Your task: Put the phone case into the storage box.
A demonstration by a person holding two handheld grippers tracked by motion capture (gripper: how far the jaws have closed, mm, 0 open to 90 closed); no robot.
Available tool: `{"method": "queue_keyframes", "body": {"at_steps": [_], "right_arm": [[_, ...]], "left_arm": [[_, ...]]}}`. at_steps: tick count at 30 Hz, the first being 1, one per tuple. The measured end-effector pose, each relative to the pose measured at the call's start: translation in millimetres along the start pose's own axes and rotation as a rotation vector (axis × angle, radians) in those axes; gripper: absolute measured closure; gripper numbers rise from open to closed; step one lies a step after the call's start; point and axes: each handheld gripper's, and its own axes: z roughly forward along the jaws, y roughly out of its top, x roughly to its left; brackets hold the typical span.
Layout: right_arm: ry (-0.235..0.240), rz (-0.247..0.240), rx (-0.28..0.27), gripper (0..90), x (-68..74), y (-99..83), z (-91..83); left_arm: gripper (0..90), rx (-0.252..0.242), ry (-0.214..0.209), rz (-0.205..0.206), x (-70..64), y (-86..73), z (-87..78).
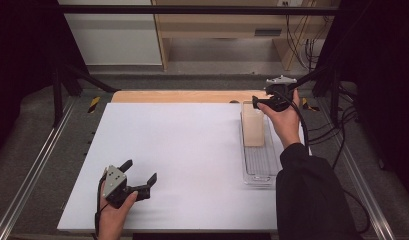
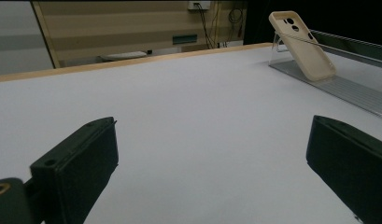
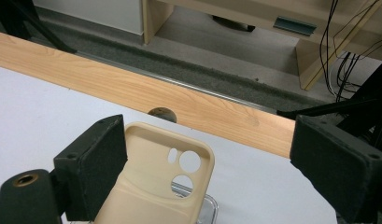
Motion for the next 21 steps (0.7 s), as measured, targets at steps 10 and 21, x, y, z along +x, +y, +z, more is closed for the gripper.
{"method": "queue_keyframes", "body": {"at_steps": [10, 21], "right_arm": [[0.025, 0.034, 0.019, 7.5, -1.3, 1.2, -3.7], [0.054, 0.047, 0.012, 6.4, 0.9, 3.3, -9.1]], "left_arm": [[2.0, -0.001, -0.001, 0.003, -0.2, 0.1, 0.1], [2.0, -0.004, 0.003, 0.0, 0.3, 0.1, -0.4]]}}
